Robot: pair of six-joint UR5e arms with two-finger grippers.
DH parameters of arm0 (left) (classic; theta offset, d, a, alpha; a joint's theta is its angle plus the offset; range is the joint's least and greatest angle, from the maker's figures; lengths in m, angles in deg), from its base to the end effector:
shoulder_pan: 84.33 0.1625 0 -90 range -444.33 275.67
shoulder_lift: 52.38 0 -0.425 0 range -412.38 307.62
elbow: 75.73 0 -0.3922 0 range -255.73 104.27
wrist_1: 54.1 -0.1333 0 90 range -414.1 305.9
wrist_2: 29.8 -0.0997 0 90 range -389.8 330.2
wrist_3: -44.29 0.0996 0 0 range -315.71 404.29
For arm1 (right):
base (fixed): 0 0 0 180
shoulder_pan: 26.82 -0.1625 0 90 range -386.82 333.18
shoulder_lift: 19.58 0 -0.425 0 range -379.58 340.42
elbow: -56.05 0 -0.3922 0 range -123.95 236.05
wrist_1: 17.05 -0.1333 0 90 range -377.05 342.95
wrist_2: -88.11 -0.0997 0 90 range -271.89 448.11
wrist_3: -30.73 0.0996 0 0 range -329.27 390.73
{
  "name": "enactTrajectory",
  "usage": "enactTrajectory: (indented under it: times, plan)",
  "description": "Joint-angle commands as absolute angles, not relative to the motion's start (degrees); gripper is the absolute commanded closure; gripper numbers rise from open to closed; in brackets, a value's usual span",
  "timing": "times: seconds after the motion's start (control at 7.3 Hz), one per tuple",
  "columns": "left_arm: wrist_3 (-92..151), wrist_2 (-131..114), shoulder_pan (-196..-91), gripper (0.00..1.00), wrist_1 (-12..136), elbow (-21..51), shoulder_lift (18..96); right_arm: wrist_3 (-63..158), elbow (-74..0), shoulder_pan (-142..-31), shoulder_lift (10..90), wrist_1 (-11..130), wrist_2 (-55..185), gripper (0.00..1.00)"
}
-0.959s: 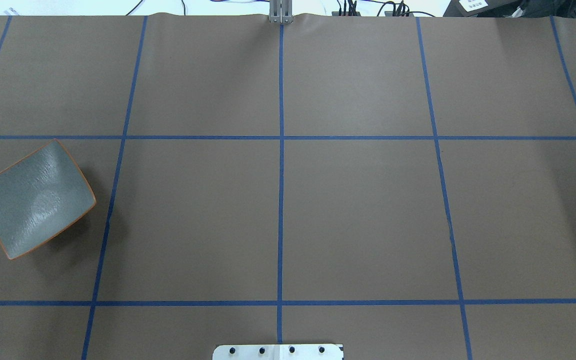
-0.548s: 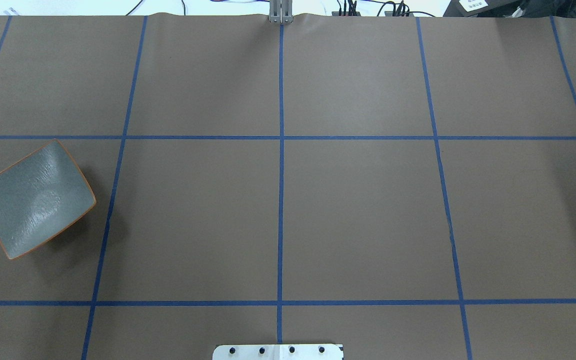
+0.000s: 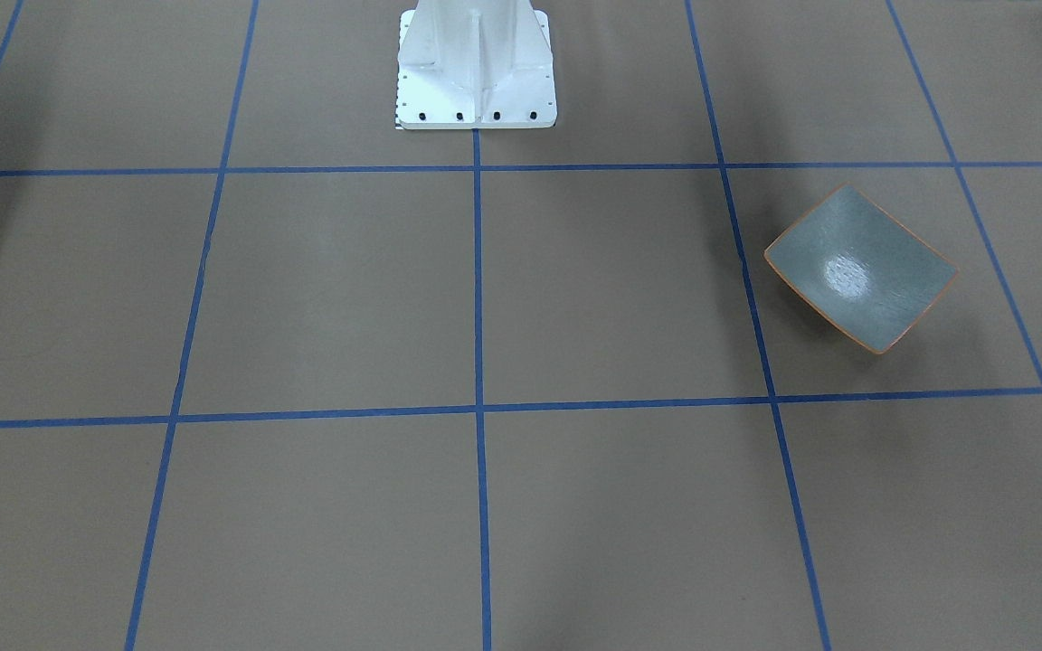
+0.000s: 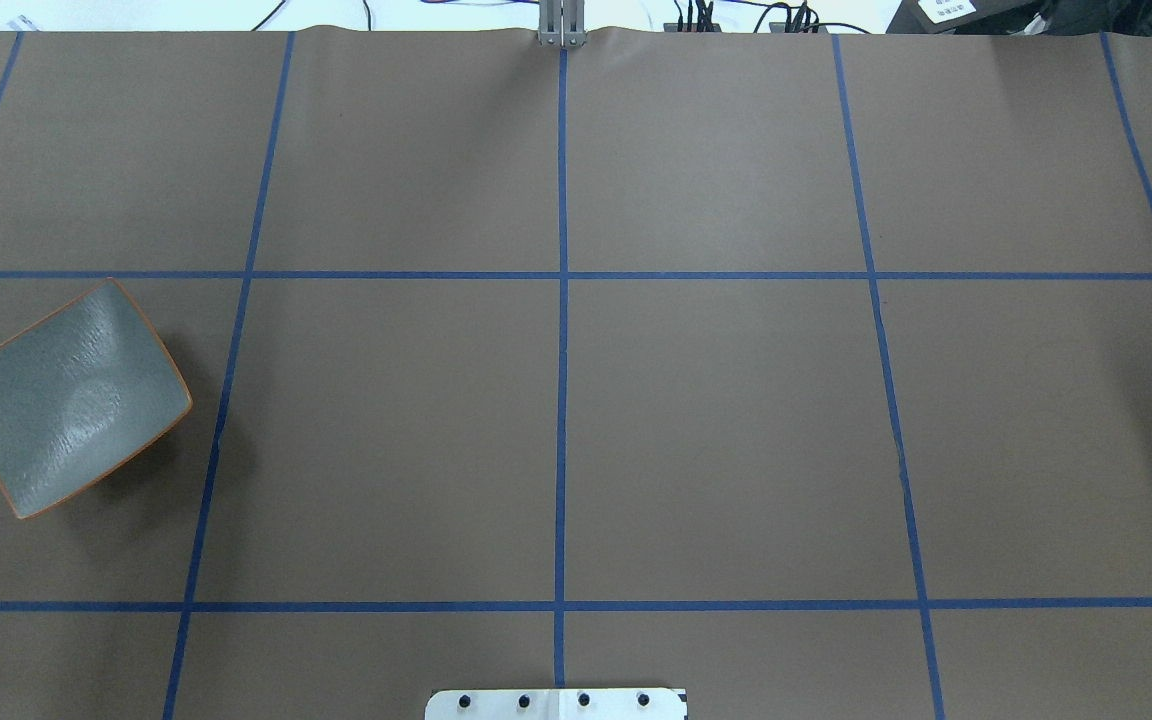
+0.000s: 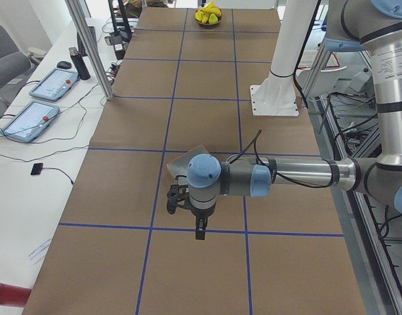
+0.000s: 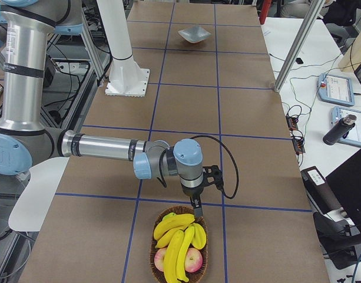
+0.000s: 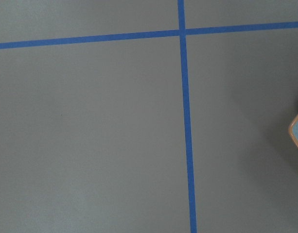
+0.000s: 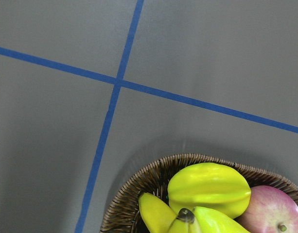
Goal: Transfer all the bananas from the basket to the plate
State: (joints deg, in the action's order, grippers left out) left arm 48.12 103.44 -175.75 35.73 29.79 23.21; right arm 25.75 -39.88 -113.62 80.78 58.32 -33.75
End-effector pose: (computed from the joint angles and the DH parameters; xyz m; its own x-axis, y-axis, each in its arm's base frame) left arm -0.0746 -0.3855 0.6374 0.7286 0.0600 -0.6823 -0.0239 0.9978 0.0621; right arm 0.0567 -0.4315 0.6765 0.8348 -0.2255 0.5022 0.1279 0.9667 0.2215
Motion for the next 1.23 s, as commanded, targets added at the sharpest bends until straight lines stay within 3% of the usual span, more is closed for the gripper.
enactTrajectory:
  times: [0.0,1.1]
  plan:
    - [48.16,103.44,-175.73,0.00,35.72,29.74,23.21,26.25,-39.14,-110.59,82.10,58.19,-28.28,0.00]
    - [48.16,103.44,-175.73,0.00,35.81,29.57,23.21,33.55,-38.08,-107.06,83.69,58.10,-24.56,0.05]
